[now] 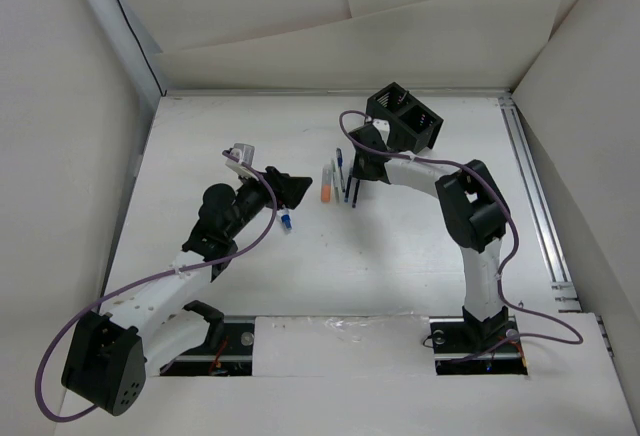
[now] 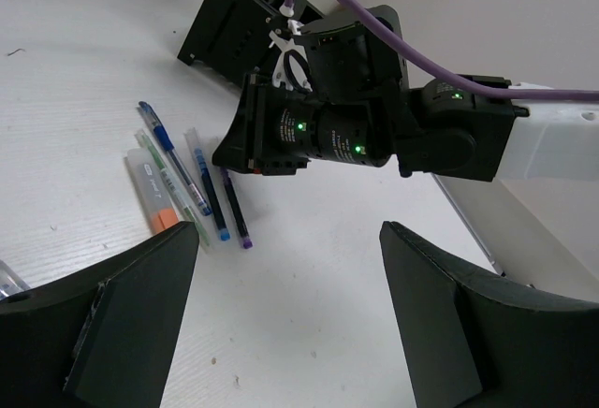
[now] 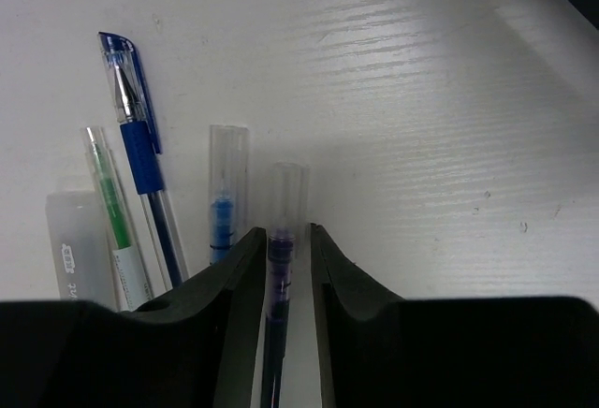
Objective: Sort the stationery into containers
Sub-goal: Pick up the pen from the center of the board, then place the pen in the storage box.
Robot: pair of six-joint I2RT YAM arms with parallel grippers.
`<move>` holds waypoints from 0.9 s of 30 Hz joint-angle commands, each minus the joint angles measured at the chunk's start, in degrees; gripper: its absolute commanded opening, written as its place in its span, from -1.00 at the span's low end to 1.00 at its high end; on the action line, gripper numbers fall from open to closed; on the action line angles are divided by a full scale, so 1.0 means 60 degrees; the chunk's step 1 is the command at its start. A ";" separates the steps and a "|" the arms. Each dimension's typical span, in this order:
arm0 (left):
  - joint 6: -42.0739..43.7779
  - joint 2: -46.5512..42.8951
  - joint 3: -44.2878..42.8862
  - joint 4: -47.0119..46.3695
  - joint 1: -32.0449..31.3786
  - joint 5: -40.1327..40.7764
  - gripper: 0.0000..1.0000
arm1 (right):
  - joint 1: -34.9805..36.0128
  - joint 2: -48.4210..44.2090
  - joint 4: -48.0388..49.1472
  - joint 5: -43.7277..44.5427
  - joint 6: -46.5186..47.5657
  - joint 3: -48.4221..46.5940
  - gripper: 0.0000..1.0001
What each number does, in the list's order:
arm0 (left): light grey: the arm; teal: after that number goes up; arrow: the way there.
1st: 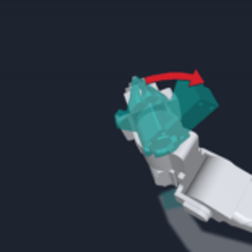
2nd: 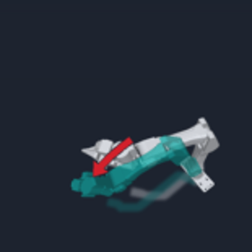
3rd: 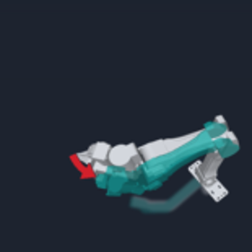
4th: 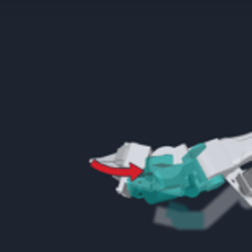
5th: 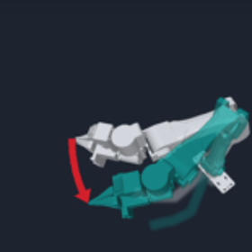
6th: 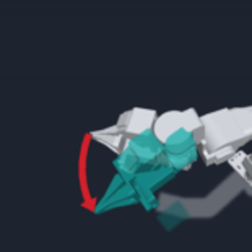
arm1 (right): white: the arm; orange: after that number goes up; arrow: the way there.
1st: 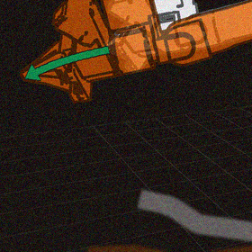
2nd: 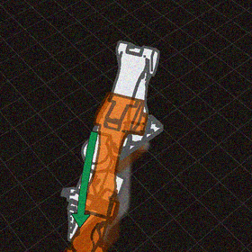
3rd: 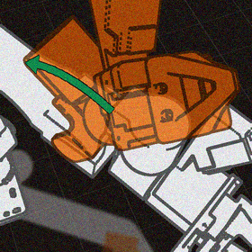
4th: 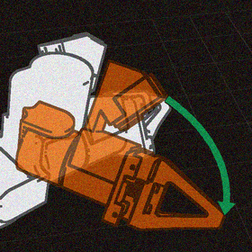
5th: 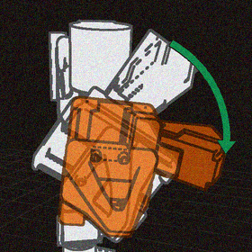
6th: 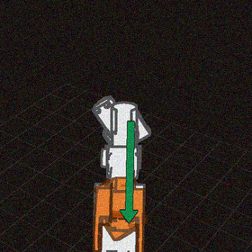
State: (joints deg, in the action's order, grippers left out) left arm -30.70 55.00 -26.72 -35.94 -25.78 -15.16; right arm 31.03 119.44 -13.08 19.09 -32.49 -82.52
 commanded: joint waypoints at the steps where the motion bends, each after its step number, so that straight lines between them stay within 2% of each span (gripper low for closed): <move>1: 0.0063 -0.0129 -0.0234 -0.0338 -0.0025 -0.0154 0.50 | -0.0160 -0.0087 -0.0178 0.0231 -0.0049 -0.0031 -0.35; 2: 0.0063 -0.0129 -0.0234 -0.0338 -0.0025 -0.0154 0.50 | -0.0161 -0.0087 -0.0178 0.0231 -0.0049 -0.0031 -0.35; 3: 0.0063 -0.0129 -0.0234 -0.0338 -0.0025 -0.0154 0.50 | -0.0161 -0.0087 -0.0178 0.0144 0.0067 -0.0031 -0.68; 4: 0.0063 -0.0129 -0.0234 -0.0338 -0.0025 -0.0154 0.50 | -0.0161 -0.0087 -0.0178 0.0143 0.0068 -0.0031 -0.81; 7: 0.0063 -0.0129 -0.0234 -0.0338 -0.0025 -0.0154 0.50 | -0.0249 -0.0496 -0.0090 0.0056 0.0068 0.0057 -1.00; 14: 0.0063 -0.0042 -0.0234 -0.0338 -0.0025 -0.0154 0.50 | -0.0336 -0.2545 0.0320 -0.0267 0.0273 0.0701 -1.00; 19: -0.0025 -0.0041 -0.0234 -0.0338 -0.0025 -0.0242 0.50 | -0.0862 -0.3850 0.0759 -0.0355 0.0566 0.0236 -1.00; 23: -0.0025 0.0163 -0.0234 -0.0425 -0.0025 -0.0344 0.50 | -0.1551 -0.3954 0.1314 0.0784 0.0668 -0.0833 -1.00; 27: -0.0113 0.0164 -0.0234 -0.0513 -0.0025 -0.0345 0.50 | -0.2167 -0.2845 0.1988 0.2001 0.0669 -0.2164 -1.00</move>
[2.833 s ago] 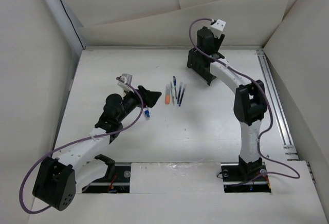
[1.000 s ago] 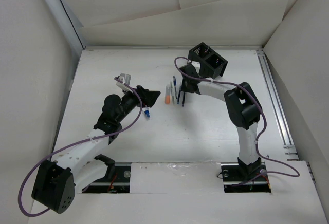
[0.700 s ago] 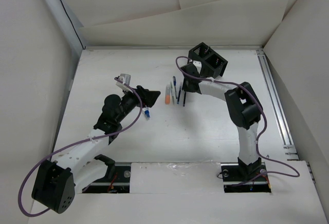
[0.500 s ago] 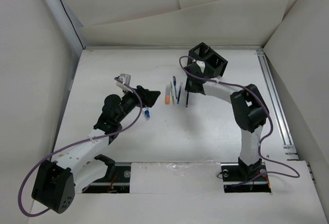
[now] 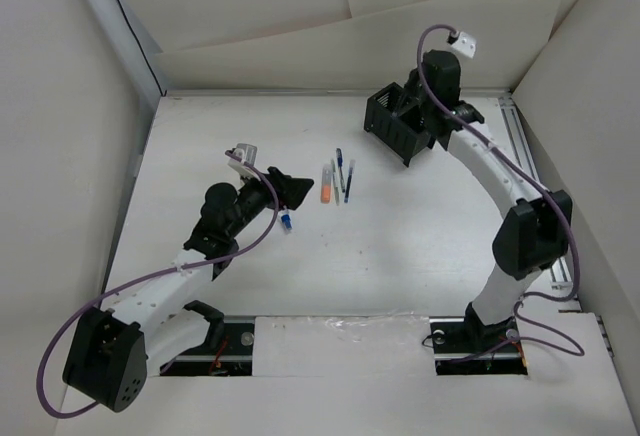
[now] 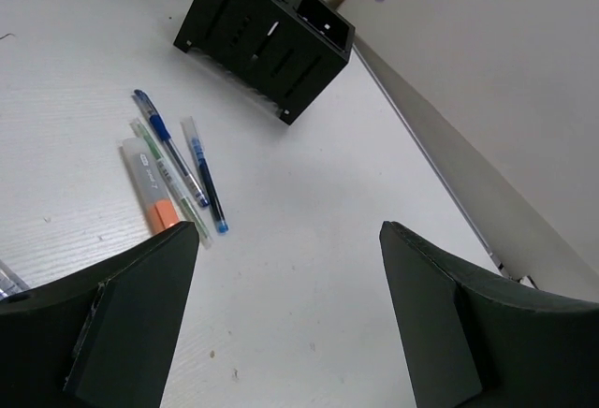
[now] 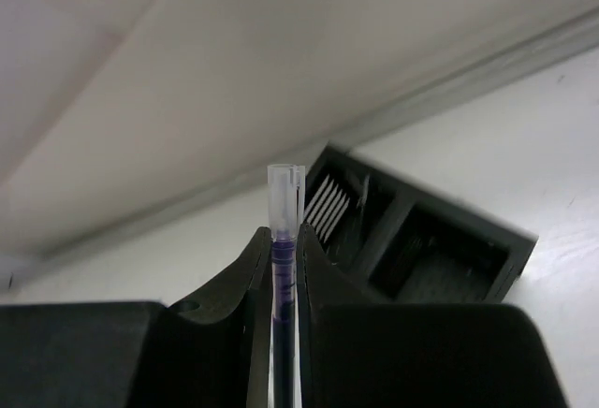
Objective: Sort the stationery into containers
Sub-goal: Place the pen in the storage box.
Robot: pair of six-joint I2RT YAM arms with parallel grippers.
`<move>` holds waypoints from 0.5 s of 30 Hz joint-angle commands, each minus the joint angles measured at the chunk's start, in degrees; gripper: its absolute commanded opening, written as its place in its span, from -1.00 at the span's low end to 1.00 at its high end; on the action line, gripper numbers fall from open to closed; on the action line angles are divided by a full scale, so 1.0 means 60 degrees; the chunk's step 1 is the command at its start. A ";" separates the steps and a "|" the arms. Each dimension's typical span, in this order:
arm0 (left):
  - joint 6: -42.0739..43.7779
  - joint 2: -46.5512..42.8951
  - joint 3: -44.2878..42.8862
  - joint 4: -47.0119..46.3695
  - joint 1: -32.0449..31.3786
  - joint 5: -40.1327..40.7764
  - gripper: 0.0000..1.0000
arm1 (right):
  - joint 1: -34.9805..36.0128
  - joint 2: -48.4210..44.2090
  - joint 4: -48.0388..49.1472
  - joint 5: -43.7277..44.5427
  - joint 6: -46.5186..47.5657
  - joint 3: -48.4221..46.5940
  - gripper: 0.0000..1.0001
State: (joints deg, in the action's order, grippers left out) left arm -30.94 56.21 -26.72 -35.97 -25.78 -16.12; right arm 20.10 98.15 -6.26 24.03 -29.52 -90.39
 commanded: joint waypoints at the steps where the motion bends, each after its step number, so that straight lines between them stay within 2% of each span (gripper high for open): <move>1: -0.0073 0.0051 -0.0234 -0.0510 -0.0025 -0.0185 0.50 | -0.0347 0.0954 0.0955 0.1398 0.0261 -0.1133 -1.00; 5: -0.0073 0.0051 -0.0234 -0.0510 -0.0025 -0.0272 0.50 | -0.0581 0.2228 0.1189 0.2817 0.0553 -0.2672 -1.00; 15: -0.0073 0.0506 -0.0234 -0.0598 -0.0025 -0.0360 0.50 | -0.0186 0.4676 0.2420 0.4123 0.2648 -0.5149 -1.00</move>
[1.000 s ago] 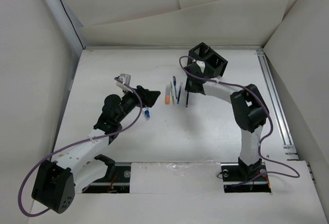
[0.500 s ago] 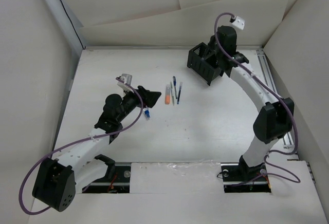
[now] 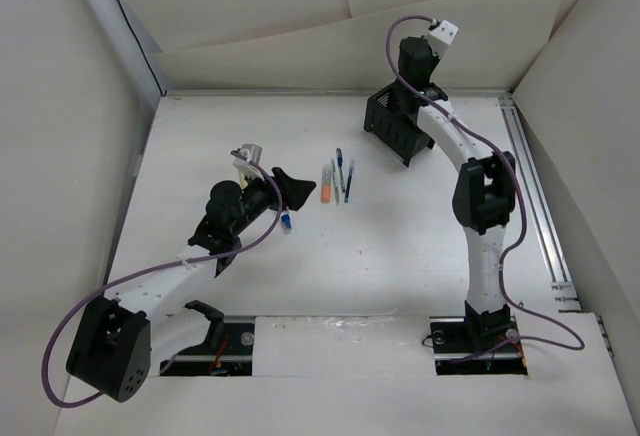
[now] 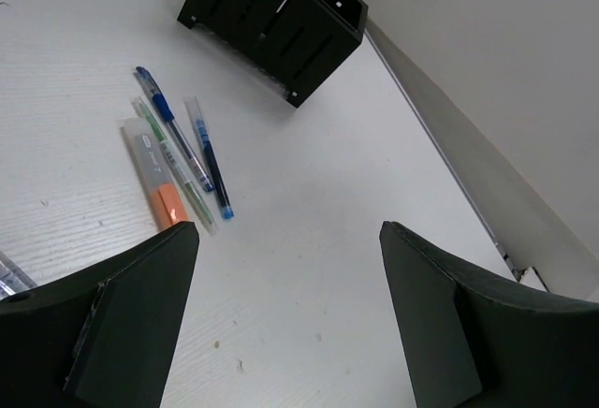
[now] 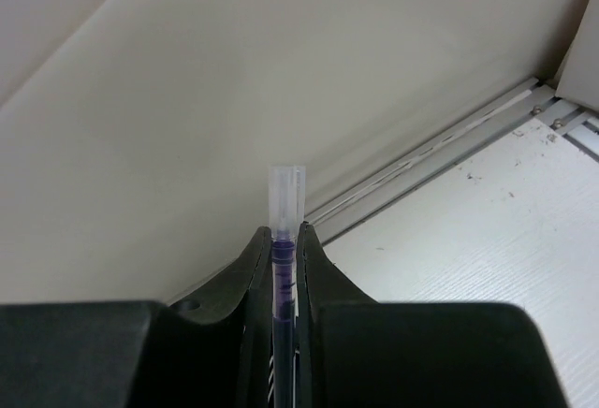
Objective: Sort the stationery into containers
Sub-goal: Place the pen in the storage box.
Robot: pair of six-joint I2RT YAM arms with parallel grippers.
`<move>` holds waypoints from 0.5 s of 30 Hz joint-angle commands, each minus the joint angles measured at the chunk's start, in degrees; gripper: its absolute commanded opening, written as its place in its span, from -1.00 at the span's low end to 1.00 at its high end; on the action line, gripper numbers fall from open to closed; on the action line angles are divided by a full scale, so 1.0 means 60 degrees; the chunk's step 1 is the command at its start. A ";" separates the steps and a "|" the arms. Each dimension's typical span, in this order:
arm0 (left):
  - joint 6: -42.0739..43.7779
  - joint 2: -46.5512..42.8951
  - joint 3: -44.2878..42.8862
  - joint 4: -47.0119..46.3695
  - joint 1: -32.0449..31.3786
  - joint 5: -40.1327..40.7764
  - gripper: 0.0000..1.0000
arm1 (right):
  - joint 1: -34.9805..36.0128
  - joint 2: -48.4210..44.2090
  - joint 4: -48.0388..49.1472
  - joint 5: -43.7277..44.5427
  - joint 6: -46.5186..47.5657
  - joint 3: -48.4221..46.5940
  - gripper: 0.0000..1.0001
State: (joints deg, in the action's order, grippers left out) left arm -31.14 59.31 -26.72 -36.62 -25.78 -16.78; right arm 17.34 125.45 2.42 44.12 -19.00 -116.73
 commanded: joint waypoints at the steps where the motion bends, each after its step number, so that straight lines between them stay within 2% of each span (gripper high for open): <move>1: -0.0040 -0.0012 -0.0234 -0.0488 -0.0025 -0.0251 0.50 | 0.0273 0.0229 0.1061 0.0893 0.0984 -0.0760 -1.00; 11: -0.0040 -0.0012 -0.0234 -0.0488 -0.0025 -0.0251 0.50 | 0.0551 0.1284 0.1545 0.1216 0.1673 -0.0936 -1.00; 15: -0.0040 -0.0012 -0.0234 -0.0488 -0.0025 -0.0251 0.50 | 0.0727 0.1183 0.1911 0.1551 0.1877 -0.0366 -1.00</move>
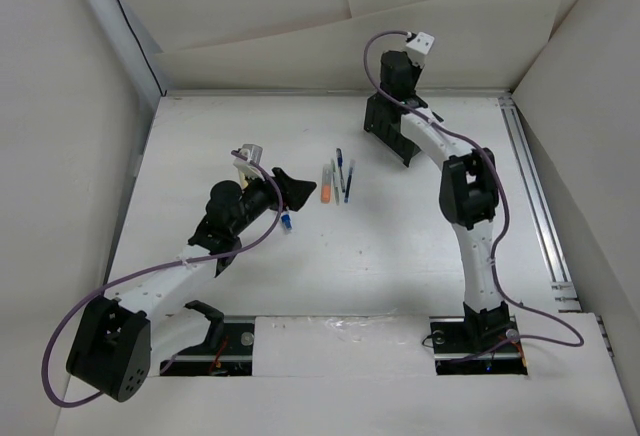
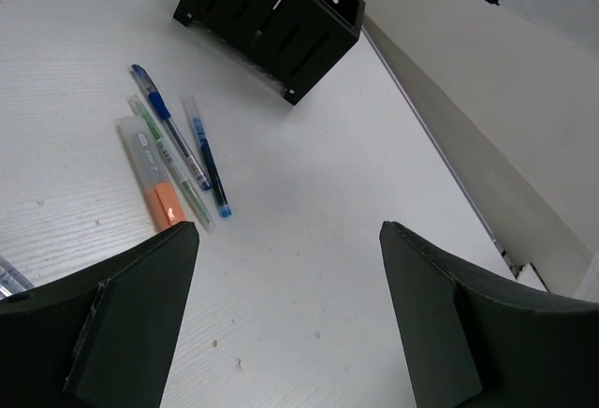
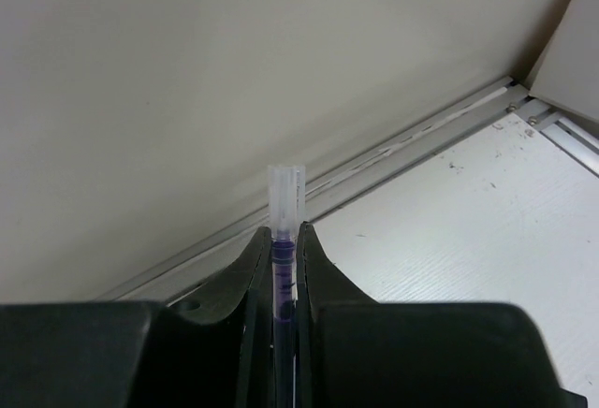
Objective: Sort the stationery into containers
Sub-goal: Place the pen in the storage box.
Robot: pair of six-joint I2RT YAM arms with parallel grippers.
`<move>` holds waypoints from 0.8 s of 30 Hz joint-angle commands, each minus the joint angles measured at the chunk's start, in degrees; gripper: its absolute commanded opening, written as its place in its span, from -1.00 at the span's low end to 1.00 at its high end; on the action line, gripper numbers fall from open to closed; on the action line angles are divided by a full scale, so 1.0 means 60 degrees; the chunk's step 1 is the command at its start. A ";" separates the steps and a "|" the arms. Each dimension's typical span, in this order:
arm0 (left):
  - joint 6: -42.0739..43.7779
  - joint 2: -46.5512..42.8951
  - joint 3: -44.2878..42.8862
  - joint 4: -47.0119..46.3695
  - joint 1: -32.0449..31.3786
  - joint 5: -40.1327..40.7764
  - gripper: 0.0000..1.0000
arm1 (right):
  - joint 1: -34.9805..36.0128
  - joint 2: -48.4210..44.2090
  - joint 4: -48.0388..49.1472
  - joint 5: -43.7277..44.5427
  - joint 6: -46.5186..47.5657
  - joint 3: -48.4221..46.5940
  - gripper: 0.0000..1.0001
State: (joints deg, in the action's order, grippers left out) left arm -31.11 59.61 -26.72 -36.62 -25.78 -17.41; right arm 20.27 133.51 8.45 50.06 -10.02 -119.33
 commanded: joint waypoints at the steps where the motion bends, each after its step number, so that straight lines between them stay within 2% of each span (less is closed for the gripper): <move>1: -0.0044 -0.0063 -0.0234 -0.0488 -0.0025 -0.0145 0.50 | 0.0239 -0.0162 0.1037 0.0664 0.0468 0.0315 -1.00; 5: -0.0044 -0.0063 -0.0234 -0.0488 -0.0025 -0.0145 0.50 | 0.0327 -0.0352 0.1243 0.0753 0.0557 0.0639 -0.99; 6: -0.0044 -0.0063 -0.0234 -0.0488 -0.0025 -0.0145 0.50 | 0.0327 -0.0512 0.1243 0.0753 0.0557 0.0741 -0.77; 8: -0.0044 -0.0063 -0.0234 -0.0488 -0.0025 -0.0145 0.50 | 0.0415 -0.0877 0.1243 0.0753 0.0557 0.1063 -0.45; 9: -0.0044 -0.0063 -0.0234 -0.0488 -0.0025 -0.0145 0.50 | 0.0415 -0.1025 0.1243 0.0666 0.0557 0.1181 -0.20; 13: -0.0044 -0.0151 -0.0234 -0.0488 -0.0025 -0.0145 0.50 | 0.0605 -0.1933 0.1243 0.0401 0.0557 0.1840 0.06; 16: -0.0044 -0.0238 -0.0234 -0.0488 -0.0025 -0.0058 0.50 | 0.0853 -0.2870 0.1142 0.0313 0.0557 0.2600 0.11; 19: -0.0044 -0.0340 -0.0234 -0.0488 -0.0025 -0.0057 0.50 | 0.1249 -0.3893 0.0646 -0.0227 0.0135 0.3696 0.11; 20: -0.0044 -0.0341 -0.0234 -0.0488 -0.0025 -0.0057 0.50 | 0.1352 -0.4130 0.0440 -0.0475 -0.0085 0.3977 0.03; 22: -0.0044 -0.0444 -0.0234 -0.0488 -0.0025 -0.0057 0.50 | 0.1645 -0.4555 -0.0029 -0.1251 -0.0612 0.4838 -0.28; 23: -0.0044 -0.0531 -0.0234 -0.0488 -0.0025 -0.0057 0.50 | 0.1646 -0.4905 -0.0423 -0.1660 -0.1151 0.5120 -0.61; 24: -0.0044 -0.0633 -0.0234 -0.0488 -0.0025 -0.0057 0.50 | 0.1776 -0.5053 -0.0615 -0.2520 -0.1432 0.5398 -0.79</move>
State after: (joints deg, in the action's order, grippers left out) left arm -31.14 58.33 -26.72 -36.60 -25.78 -17.37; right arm 29.26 105.41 10.07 44.95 -12.10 -91.13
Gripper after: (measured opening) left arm 0.755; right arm 0.146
